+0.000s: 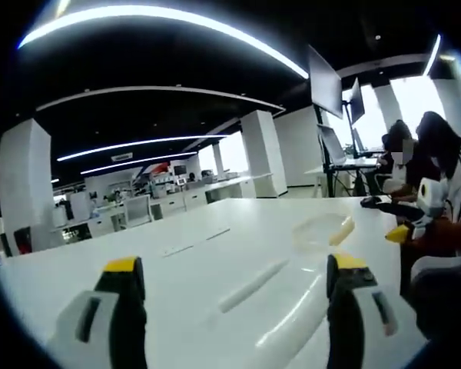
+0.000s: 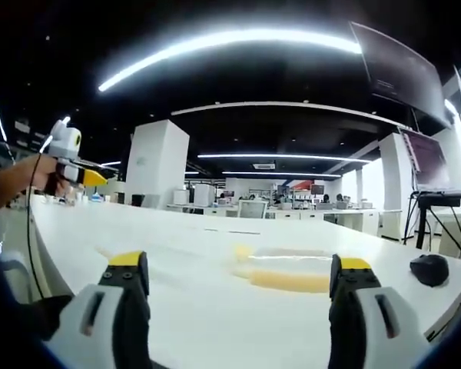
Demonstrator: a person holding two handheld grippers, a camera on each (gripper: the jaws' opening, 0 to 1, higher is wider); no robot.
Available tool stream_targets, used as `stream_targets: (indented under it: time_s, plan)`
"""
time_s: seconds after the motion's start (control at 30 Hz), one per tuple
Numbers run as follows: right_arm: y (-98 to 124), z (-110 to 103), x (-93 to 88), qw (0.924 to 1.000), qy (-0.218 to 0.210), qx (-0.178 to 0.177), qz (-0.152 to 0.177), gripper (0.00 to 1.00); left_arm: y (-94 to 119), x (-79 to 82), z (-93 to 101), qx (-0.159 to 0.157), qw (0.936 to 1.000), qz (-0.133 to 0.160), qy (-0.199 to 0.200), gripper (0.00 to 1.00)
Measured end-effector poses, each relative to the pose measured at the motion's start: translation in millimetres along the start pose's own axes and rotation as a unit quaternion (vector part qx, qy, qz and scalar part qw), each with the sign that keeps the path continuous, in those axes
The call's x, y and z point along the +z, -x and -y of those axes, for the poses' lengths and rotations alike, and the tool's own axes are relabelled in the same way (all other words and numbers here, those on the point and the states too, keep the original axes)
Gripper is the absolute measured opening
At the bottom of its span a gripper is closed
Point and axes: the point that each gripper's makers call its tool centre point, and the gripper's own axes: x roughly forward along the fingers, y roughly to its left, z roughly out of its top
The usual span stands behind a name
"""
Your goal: Snap each plastic latch of the storage box into its locked position after aligning the lid with the box until every specified latch is closed and the lid sits flush.
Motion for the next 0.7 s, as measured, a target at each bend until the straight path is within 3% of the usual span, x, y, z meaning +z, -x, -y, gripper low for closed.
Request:
stream_targets:
  time_s: [0.7]
  plan:
    - [-0.6, -0.6, -1.8, 1.0000, -0.003, 0.002, -0.001, 0.99, -9.7, -1.1, 2.9, -0.009, 0.9999, -0.006, -0.002, 0.99]
